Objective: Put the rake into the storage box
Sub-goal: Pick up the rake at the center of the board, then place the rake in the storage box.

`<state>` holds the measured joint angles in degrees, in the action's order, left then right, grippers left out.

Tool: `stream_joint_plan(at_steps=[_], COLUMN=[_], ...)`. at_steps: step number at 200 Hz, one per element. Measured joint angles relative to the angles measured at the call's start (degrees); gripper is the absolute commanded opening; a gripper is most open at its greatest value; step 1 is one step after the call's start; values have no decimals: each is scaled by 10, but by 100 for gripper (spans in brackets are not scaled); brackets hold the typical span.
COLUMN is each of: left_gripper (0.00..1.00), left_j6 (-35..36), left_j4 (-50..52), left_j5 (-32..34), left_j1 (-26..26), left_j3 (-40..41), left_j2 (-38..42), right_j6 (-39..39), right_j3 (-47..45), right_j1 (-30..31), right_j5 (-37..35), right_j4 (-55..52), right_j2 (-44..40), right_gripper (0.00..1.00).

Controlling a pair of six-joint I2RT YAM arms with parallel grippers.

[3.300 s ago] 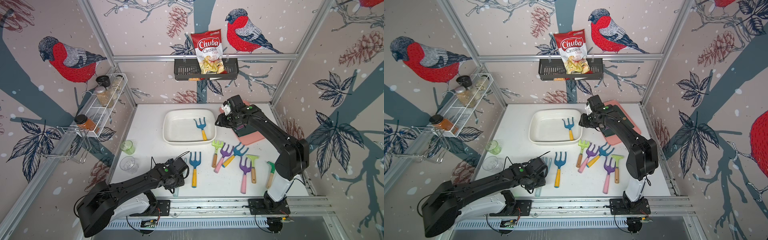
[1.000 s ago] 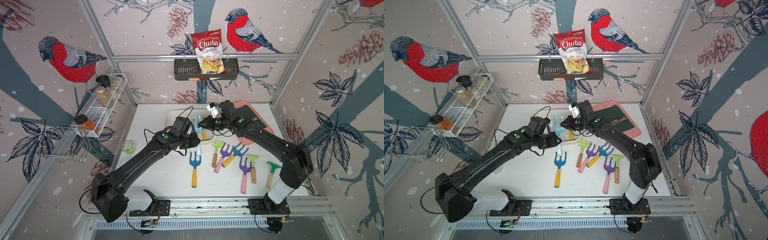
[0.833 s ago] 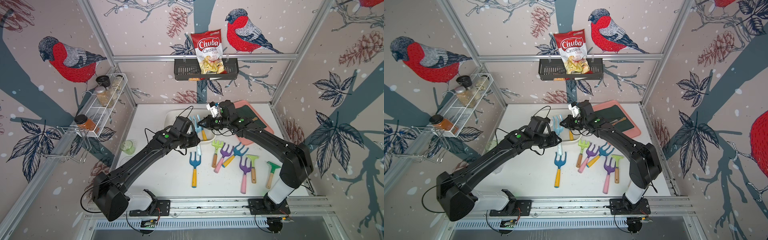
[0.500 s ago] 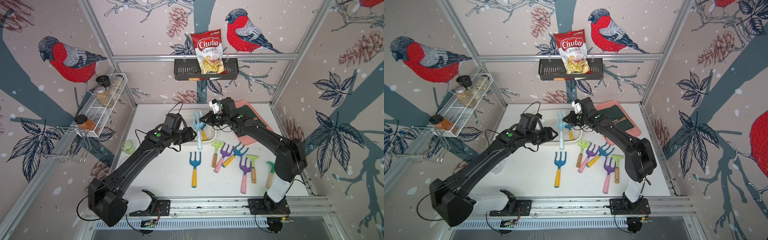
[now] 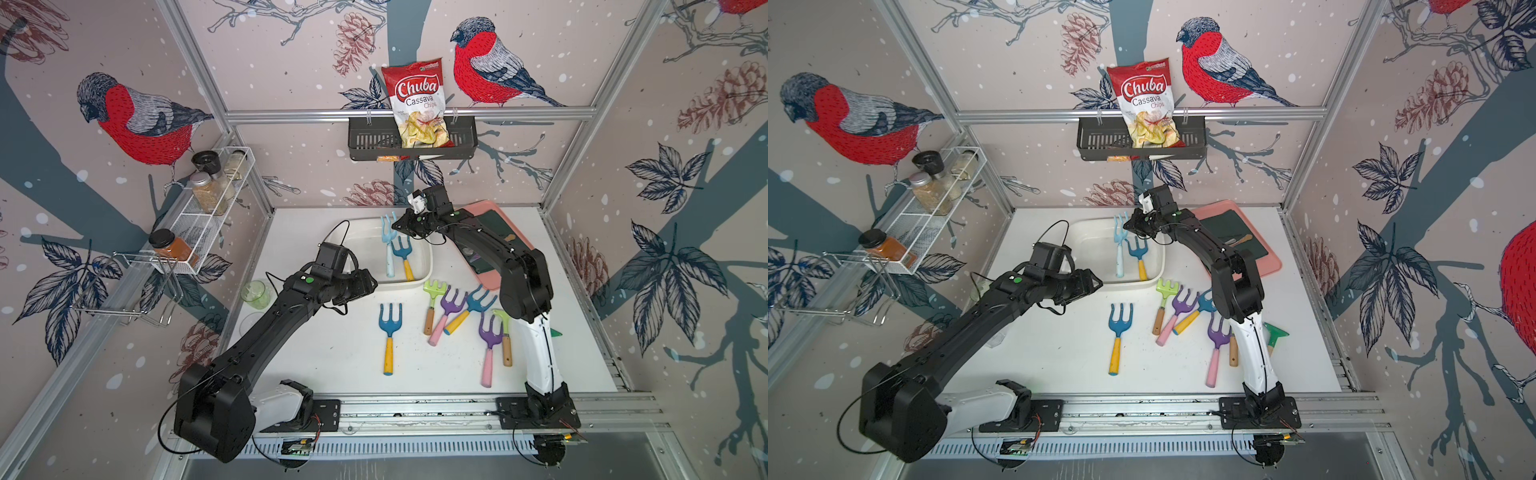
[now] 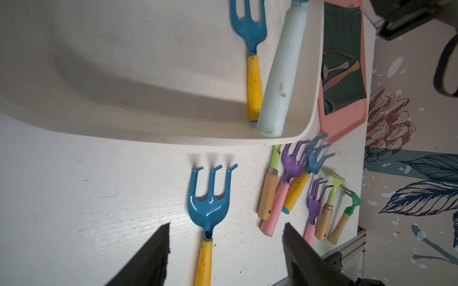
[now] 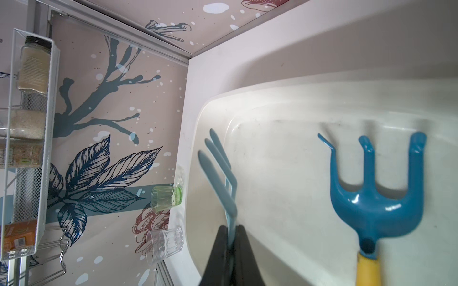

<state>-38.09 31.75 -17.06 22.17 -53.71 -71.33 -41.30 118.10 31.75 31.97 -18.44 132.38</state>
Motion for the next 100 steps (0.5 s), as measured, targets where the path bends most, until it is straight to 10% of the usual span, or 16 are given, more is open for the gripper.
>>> stream_joint_plan(at_steps=[100], left_gripper=[72], left_j6=[21], left_j4=[-51], left_j5=[-29], left_j1=[-2], left_j3=[68], left_j2=[-17], right_j6=[-9], right_j3=[57], right_j1=[0], right_j5=[10], right_j4=[-15], right_j2=[111], right_gripper=[2])
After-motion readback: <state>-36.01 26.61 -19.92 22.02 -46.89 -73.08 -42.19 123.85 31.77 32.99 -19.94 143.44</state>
